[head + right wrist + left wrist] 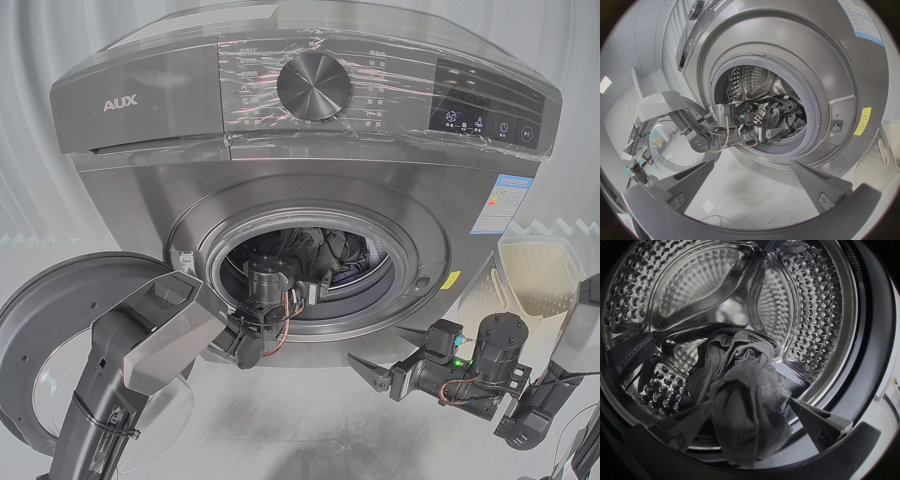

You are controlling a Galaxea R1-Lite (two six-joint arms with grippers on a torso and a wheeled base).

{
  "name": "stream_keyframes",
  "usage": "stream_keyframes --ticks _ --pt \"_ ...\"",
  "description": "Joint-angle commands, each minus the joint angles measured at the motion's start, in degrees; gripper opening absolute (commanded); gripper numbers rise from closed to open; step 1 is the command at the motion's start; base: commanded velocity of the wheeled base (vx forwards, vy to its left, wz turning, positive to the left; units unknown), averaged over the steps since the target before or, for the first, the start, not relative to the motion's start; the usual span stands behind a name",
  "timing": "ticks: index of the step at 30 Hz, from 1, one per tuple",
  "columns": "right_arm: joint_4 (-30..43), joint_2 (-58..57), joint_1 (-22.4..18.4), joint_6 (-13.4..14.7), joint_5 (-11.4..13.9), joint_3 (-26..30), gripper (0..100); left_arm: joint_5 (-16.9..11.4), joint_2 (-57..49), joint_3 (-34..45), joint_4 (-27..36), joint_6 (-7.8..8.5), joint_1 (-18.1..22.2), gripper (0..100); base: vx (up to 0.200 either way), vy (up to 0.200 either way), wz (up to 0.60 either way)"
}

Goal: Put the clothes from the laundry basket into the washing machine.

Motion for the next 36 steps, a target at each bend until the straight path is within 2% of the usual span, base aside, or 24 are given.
stream_keyframes --ticks 1,5,10,30,36 --pt "-0.04 -0.03 -0.02 0.00 -0.02 -0.05 100 0.50 7.02 -7.82 1.39 -0.04 0.58 100 0.000 0.000 0.00" --pt "-0.04 -0.03 -0.02 0.00 -0.02 -0.14 100 3.23 11.16 -17.66 2.44 0.14 1.90 100 0.000 0.000 0.00" --pt "-0.04 -0.03 -0.10 0.08 -0.02 -0.14 100 4.55 13.18 -25.92 3.32 -0.04 3.04 100 0.000 0.000 0.00" --pt "-0.04 0.06 0.07 0.08 -0.11 -0.40 100 5.07 12.65 -27.93 4.03 -0.21 5.33 100 0.000 0.000 0.00" --pt "-0.04 0.15 0.07 0.08 -0.11 -0.40 100 5.07 12.39 -27.93 3.85 -0.47 4.63 100 0.000 0.000 0.00"
